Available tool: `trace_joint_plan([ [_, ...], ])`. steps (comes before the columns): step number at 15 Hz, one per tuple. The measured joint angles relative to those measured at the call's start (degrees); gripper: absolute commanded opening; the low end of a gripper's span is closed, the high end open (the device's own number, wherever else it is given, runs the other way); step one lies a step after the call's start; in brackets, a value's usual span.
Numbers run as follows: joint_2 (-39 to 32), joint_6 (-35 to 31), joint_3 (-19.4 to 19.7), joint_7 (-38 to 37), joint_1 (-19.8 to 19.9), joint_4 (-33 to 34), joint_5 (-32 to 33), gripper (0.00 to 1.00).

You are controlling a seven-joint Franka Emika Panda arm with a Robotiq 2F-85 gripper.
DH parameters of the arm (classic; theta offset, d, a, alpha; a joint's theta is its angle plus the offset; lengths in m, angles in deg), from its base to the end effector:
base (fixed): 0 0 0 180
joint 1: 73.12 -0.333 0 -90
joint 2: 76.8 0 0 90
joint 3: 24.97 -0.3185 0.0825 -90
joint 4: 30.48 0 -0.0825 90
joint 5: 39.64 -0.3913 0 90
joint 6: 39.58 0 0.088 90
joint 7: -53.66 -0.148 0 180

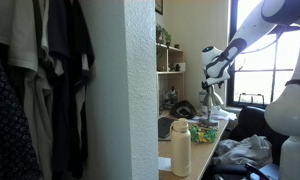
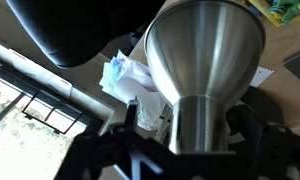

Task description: Adjust the lamp upwards

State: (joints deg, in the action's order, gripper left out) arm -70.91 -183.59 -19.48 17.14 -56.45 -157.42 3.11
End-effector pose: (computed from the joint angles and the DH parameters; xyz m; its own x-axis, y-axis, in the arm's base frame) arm 0.5219 -0.2248 0.4284 0.7959 -0.3244 0.5112 -0.5324 -0.7770 0.3359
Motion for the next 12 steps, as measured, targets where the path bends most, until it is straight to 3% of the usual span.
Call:
trace_joint_plan([
  [2, -1.49, -0.34, 0.39, -1.21, -0.20, 1.56, 1.14, 1.00],
  [3, -2.25, -0.49, 0.59, -1.94, -0.33, 2.27, 1.66, 0.78],
  [9, -5.95, -1.30, 2.06, -3.40, -2.15, 5.03, 2.42, 0.36],
  [12, -6.41, -1.42, 2.45, -3.59, -2.90, 5.47, 2.51, 0.34],
])
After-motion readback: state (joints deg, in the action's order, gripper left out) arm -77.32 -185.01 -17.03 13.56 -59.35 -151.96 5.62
